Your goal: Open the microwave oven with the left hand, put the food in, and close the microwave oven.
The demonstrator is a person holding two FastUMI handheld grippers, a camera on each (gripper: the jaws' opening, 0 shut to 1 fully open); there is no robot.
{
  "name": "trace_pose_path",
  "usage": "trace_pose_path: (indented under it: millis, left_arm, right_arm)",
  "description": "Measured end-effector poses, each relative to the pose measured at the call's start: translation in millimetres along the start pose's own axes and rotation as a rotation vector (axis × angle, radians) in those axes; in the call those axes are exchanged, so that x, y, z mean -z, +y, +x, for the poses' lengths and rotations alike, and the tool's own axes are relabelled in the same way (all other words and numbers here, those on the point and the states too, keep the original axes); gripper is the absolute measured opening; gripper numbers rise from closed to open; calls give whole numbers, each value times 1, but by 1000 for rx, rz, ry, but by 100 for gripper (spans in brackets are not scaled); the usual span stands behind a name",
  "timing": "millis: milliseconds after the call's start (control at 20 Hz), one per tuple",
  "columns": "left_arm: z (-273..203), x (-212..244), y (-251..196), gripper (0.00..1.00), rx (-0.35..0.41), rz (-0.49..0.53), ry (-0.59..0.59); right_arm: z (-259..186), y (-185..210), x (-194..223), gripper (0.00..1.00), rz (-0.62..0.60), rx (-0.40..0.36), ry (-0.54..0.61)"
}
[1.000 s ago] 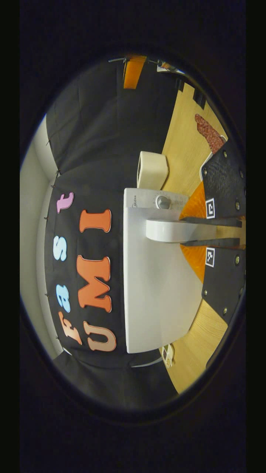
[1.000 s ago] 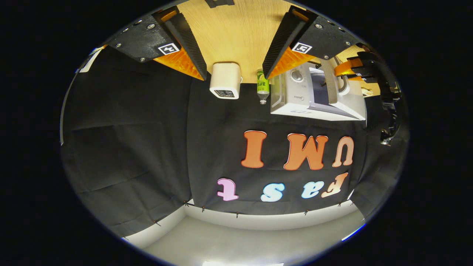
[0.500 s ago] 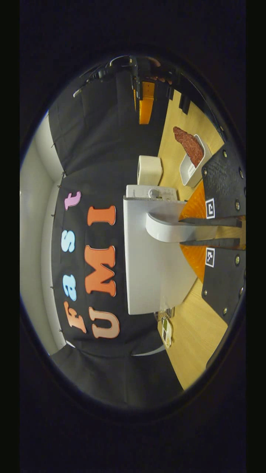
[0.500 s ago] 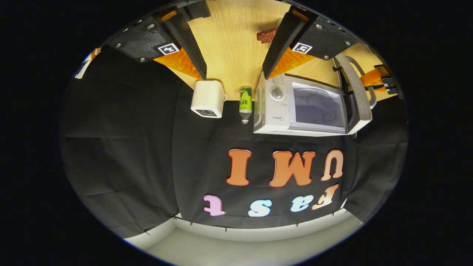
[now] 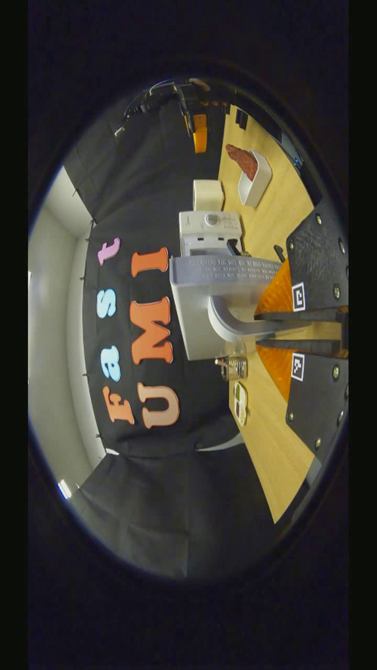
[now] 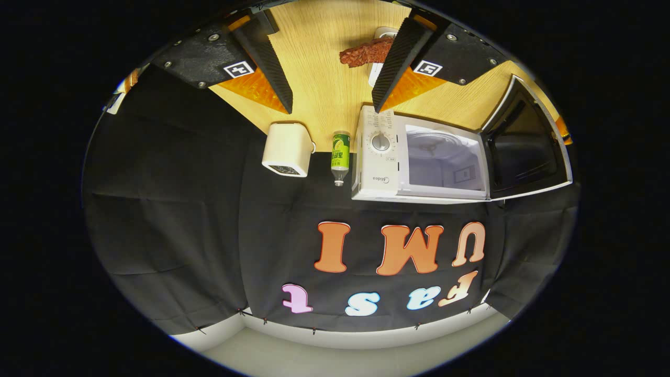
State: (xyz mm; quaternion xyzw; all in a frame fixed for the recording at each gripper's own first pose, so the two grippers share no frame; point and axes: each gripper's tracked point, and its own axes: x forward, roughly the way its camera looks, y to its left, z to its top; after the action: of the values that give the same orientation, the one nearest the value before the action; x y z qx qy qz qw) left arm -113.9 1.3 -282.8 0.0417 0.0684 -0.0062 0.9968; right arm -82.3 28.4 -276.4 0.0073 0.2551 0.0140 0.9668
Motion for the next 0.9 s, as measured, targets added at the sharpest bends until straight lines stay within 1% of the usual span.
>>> trace_pose_path:
  millis: [50,100,150,200,250,300,350,400,450,550,650,700,750,900]
  left_arm:
    - [-1,1,13,17,0,-34,0]
    - [-1,4,23,12,6,-73,6]
    - [-1,5,34,22,13,-90,11]
    - [0,8,43,28,21,-88,16]
    - [0,8,52,43,28,-85,13]
    - [0,9,61,63,40,-81,18]
    - [0,11,68,76,53,-74,25]
    - [1,12,77,86,59,-68,30]
    - [1,14,83,89,70,-66,35]
    - [-5,13,96,93,79,-50,33]
    - [-13,17,113,92,59,1,35]
    - [-17,19,122,92,42,15,36]
    - [-20,19,130,92,31,14,39]
    - [-25,22,145,91,-5,12,45]
  right_arm:
    - [1,2,3,95,5,4,13]
    - [2,6,6,95,10,2,27]
    - [3,8,8,95,15,2,40]
    - [3,11,10,95,16,2,50]
    - [4,11,12,95,18,9,57]
    - [5,11,13,95,21,14,66]
    - [5,11,17,95,26,20,76]
    - [6,11,20,95,29,25,87]
    - [5,12,24,95,32,32,100]
    - [5,12,32,95,40,44,127]
    - [5,16,43,95,74,36,160]
    - [5,20,50,95,102,19,179]
    - [3,22,57,95,137,10,201]
    - [6,20,79,92,235,19,263]
